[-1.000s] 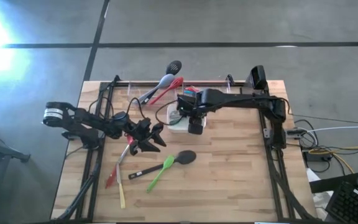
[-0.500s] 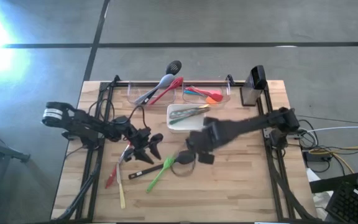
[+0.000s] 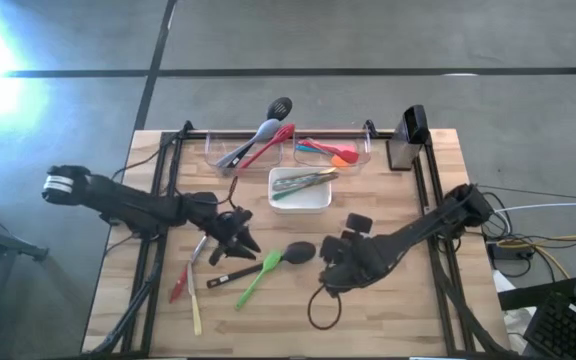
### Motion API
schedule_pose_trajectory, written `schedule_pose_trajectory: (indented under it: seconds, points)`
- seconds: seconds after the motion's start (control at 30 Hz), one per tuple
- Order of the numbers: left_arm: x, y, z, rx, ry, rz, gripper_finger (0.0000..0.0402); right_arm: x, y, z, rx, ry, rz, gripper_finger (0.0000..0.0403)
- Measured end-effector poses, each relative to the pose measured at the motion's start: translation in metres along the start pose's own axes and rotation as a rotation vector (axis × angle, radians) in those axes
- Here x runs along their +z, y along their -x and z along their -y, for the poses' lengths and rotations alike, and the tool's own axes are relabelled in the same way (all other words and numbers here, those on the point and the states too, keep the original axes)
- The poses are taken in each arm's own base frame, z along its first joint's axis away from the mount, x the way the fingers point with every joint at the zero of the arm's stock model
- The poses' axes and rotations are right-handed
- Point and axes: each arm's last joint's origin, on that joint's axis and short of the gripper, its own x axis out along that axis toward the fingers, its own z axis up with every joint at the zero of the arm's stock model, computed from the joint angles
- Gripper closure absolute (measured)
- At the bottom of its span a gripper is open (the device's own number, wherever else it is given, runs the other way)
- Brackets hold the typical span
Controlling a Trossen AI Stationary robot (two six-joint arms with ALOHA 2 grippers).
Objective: Pick & Place Kitchen Items
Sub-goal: Put the green spatula into the right transparent bin
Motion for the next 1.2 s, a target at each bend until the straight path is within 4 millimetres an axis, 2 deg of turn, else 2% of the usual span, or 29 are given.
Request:
schedule_pose_trajectory:
  seconds: [0.1,0.23,0.37,0.53,0.67,0.9,1.03,1.2]
  points:
    - [-0.002,0.004,0.003,0.153,0.013,-0.093,0.0272,-0.002,-0.007,-0.005,0.006,-0.043,0.031,0.0303]
    - [-0.007,0.008,0.009,0.281,0.057,-0.227,0.0272,0.006,-0.014,-0.018,0.091,-0.049,0.129,0.0310]
    - [-0.009,0.007,0.015,0.293,0.101,-0.312,0.0271,0.023,-0.014,-0.029,0.216,0.022,0.289,0.0316]
    - [-0.006,0.008,0.021,0.253,0.072,-0.303,0.0271,0.046,-0.012,-0.043,0.372,0.186,0.534,0.0323]
    - [0.001,0.013,0.027,0.198,-0.011,-0.194,0.0273,0.052,-0.015,-0.047,0.345,0.361,0.656,0.0321]
    - [0.012,0.031,0.041,0.039,-0.222,0.174,0.0275,0.062,-0.020,-0.042,0.393,0.317,0.689,0.0307]
    - [0.006,0.041,0.043,-0.020,-0.267,0.311,0.0275,0.065,-0.024,-0.038,0.385,0.303,0.686,0.0284]
    - [-0.006,0.049,0.040,-0.045,-0.265,0.364,0.0275,0.067,-0.028,-0.036,0.378,0.316,0.694,0.0238]
